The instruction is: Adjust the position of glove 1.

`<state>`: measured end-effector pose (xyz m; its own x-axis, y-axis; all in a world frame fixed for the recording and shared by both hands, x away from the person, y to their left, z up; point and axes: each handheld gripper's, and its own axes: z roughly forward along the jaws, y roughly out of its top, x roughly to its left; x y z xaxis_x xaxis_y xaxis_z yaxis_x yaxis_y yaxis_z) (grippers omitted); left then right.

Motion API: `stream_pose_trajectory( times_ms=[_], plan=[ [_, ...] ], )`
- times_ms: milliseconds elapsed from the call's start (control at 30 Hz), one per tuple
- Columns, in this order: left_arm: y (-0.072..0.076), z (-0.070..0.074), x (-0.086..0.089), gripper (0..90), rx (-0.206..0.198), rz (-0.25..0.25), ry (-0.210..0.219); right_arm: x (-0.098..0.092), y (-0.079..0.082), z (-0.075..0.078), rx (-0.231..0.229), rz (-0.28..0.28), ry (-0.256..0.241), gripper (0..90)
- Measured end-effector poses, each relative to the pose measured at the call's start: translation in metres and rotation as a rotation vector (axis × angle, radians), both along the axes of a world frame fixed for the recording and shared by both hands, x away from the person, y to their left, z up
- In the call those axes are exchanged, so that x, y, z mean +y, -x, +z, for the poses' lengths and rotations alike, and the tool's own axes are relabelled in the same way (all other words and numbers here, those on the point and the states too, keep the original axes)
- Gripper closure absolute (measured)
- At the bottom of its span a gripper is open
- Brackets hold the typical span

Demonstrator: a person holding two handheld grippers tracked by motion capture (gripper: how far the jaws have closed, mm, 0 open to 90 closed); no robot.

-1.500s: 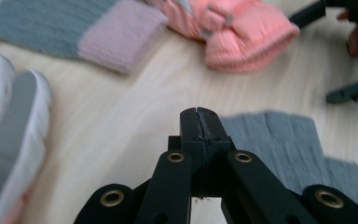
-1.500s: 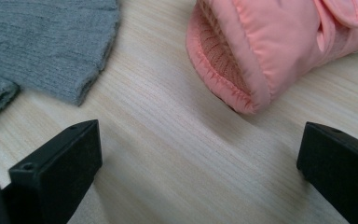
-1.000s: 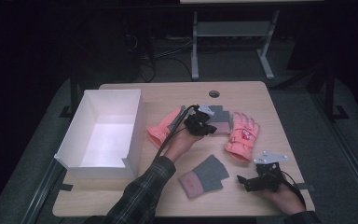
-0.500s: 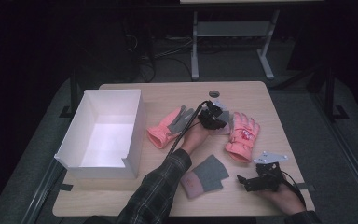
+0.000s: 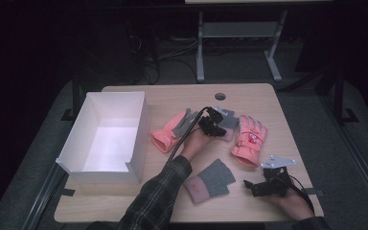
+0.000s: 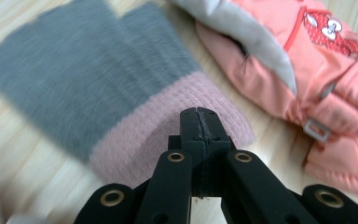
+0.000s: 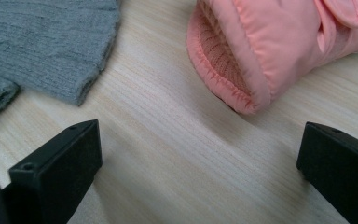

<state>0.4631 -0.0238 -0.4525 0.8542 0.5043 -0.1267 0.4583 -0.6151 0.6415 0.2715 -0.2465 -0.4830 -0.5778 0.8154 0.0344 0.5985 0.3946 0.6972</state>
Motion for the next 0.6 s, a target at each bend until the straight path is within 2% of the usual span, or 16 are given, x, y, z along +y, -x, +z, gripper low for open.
stream_pose_trajectory(
  times_ms=[167, 200, 233, 467, 600],
  plan=[
    [0.003, 0.001, 0.009, 89.8, 0.002, 0.005, -0.009, 0.0, 0.0, 0.0, -0.009, 0.002, 0.0, 0.0],
    [0.003, 0.002, 0.012, 89.8, -0.002, -0.004, -0.024, 0.0, 0.0, 0.0, -0.007, 0.001, 0.0, 0.0],
    [0.005, 0.002, 0.013, 89.8, 0.002, 0.009, -0.016, 0.0, -0.001, 0.0, -0.008, 0.004, -0.001, 0.0],
    [0.009, 0.004, 0.033, 89.8, 0.004, 0.031, -0.035, 0.0, 0.0, 0.0, -0.005, 0.002, 0.001, 0.0],
    [0.007, 0.007, 0.034, 89.7, -0.002, 0.043, -0.017, 0.0, 0.0, 0.0, -0.001, 0.0, 0.0, 0.0]
  ],
)
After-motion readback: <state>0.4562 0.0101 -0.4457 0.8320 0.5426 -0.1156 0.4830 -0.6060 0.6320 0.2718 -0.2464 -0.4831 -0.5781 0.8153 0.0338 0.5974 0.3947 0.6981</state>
